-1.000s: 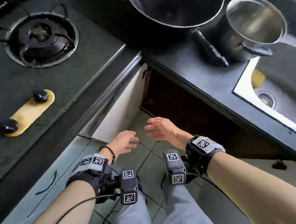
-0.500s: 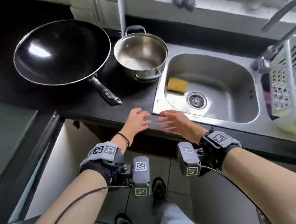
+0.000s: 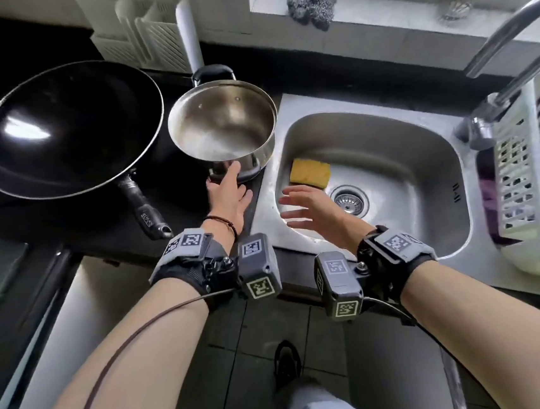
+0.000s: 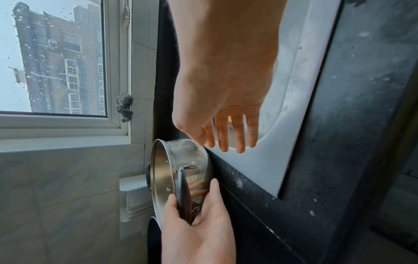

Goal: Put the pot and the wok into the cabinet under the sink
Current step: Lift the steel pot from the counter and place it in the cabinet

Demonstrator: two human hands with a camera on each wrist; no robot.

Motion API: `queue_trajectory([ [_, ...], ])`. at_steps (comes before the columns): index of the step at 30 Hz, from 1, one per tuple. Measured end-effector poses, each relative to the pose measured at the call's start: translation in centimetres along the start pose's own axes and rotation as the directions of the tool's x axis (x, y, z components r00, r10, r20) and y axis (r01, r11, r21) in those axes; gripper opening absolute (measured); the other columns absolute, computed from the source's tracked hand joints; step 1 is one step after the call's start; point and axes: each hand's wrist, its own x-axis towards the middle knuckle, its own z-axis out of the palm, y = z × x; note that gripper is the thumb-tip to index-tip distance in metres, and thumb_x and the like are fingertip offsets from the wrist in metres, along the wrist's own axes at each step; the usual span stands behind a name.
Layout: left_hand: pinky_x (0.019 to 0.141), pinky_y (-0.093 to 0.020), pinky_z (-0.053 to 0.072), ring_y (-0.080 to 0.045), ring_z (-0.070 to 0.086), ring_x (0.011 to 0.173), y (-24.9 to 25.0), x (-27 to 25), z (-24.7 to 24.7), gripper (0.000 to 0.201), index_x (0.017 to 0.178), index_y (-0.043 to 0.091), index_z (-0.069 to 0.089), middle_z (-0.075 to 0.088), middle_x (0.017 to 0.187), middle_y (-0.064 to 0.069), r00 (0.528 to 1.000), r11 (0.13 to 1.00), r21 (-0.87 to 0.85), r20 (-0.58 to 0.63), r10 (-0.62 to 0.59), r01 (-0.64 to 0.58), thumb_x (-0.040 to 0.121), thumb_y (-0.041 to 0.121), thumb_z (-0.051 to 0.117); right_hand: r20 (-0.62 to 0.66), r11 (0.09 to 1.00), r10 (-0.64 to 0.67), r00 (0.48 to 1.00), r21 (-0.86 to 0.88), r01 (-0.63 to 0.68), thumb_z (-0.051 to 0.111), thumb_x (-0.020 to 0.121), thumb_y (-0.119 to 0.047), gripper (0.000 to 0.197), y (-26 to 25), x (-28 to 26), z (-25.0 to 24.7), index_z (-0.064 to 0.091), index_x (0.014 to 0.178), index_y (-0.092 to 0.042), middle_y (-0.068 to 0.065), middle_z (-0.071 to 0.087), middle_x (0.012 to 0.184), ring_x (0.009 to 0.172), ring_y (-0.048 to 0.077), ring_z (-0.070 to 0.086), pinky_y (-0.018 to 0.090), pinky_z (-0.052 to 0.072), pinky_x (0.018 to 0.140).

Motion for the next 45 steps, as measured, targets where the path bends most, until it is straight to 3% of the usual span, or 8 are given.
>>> queue_trajectory([
  [7,0.066,-0.042,0.061,-0.034,0.064,0.09,0.6,0.1,1.2,0.043,0.126,-0.005,0.042,0.055,0.122,-0.028,0.998,0.98,-0.198,-0.058,-0.019,0.007,0.084,-0.004,0.051,0.039,0.996,0.028,0.999,0.084,-0.032,0.053,0.092,-0.017,0.032,0.3,0.6,-0.1,0.054,0.124,-0.015,0.009,0.062,0.125,0.096,0.027,0.065,0.04,0.051,0.092],
  [13,0.095,-0.05,0.048,-0.04,0.052,0.116,1.5,-2.2,-0.3,0.021,0.084,0.004,0.046,0.05,0.104,-0.02,0.996,0.935,-0.344,0.013,-0.083,0.082,0.086,-0.011,0.031,0.018,0.998,0.04,0.999,0.05,-0.041,0.053,0.092,-0.017,0.045,1.1,0.5,0.5,0.044,0.136,-0.021,0.006,0.055,0.132,0.102,0.026,0.062,0.04,0.052,0.091],
  [17,0.095,-0.049,0.049,-0.043,0.053,0.119,1.0,-4.2,-2.1,0.022,0.084,0.003,0.049,0.051,0.111,-0.024,0.991,0.959,-0.254,0.044,-0.123,0.13,0.085,-0.011,0.032,-0.031,0.998,0.033,0.999,0.055,-0.031,0.051,0.091,-0.017,0.049,2.1,-0.2,0.9,0.043,0.14,-0.021,0.006,0.052,0.136,0.105,0.024,0.059,0.036,0.055,0.085],
  [22,0.074,-0.046,0.056,-0.037,0.059,0.077,0.2,-7.5,-4.9,0.019,0.079,0.0,0.047,0.061,0.076,-0.027,0.986,0.98,-0.125,0.083,-0.144,0.154,0.088,-0.006,0.031,-0.093,0.998,0.021,0.995,0.066,-0.015,0.045,0.095,-0.018,0.04,3.8,-2.9,1.7,0.046,0.134,-0.022,-0.003,0.052,0.119,0.11,0.022,0.052,0.035,0.047,0.085],
  [26,0.057,-0.046,0.058,-0.039,0.063,0.082,-1.3,-10.5,-8.4,0.029,0.11,-0.007,0.045,0.056,0.104,-0.036,0.972,0.979,0.032,0.115,-0.204,0.202,0.086,-0.002,0.03,-0.141,0.996,0.018,0.99,0.094,-0.005,0.041,0.091,-0.016,0.02,6.8,-6.5,2.1,0.056,0.104,-0.021,-0.005,0.055,0.103,0.103,0.02,0.05,0.03,0.045,0.073],
  [31,0.08,-0.049,0.053,-0.042,0.063,0.092,-4.0,-15.8,-14.0,0.024,0.105,-0.008,0.047,0.059,0.095,-0.032,0.955,0.966,0.114,0.165,-0.247,0.23,0.088,-0.001,0.032,-0.203,0.991,0.006,0.979,0.129,0.021,0.04,0.086,-0.008,0.029,11.7,-12.2,2.3,0.059,0.103,-0.022,-0.003,0.061,0.096,0.105,0.017,0.054,0.039,0.043,0.095],
  [38,0.058,-0.049,0.06,-0.04,0.062,0.084,-8.0,-22.1,-24.2,0.016,0.103,0.002,0.046,0.058,0.098,-0.027,0.935,0.924,0.204,0.083,-0.345,0.323,0.091,0.001,0.035,-0.098,0.973,0.12,0.988,0.21,-0.098,0.028,0.078,-0.005,0.046,19.1,-19.2,3.6,0.062,0.108,-0.014,0.001,0.061,0.122,0.121,0.023,0.048,0.047,0.036,0.108],
  [45,0.054,-0.048,0.057,-0.033,0.066,0.048,-12.5,-26.1,-33.6,0.012,0.092,-0.001,0.047,0.067,0.062,-0.024,0.9,0.867,0.251,-0.051,-0.433,0.431,0.09,-0.002,0.035,-0.128,0.972,0.198,0.972,0.155,-0.177,0.035,0.075,-0.015,0.015,23.0,-20.5,7.4,0.047,0.068,-0.018,-0.001,0.058,0.065,0.053,0.011,0.054,0.023,0.045,0.057],
])
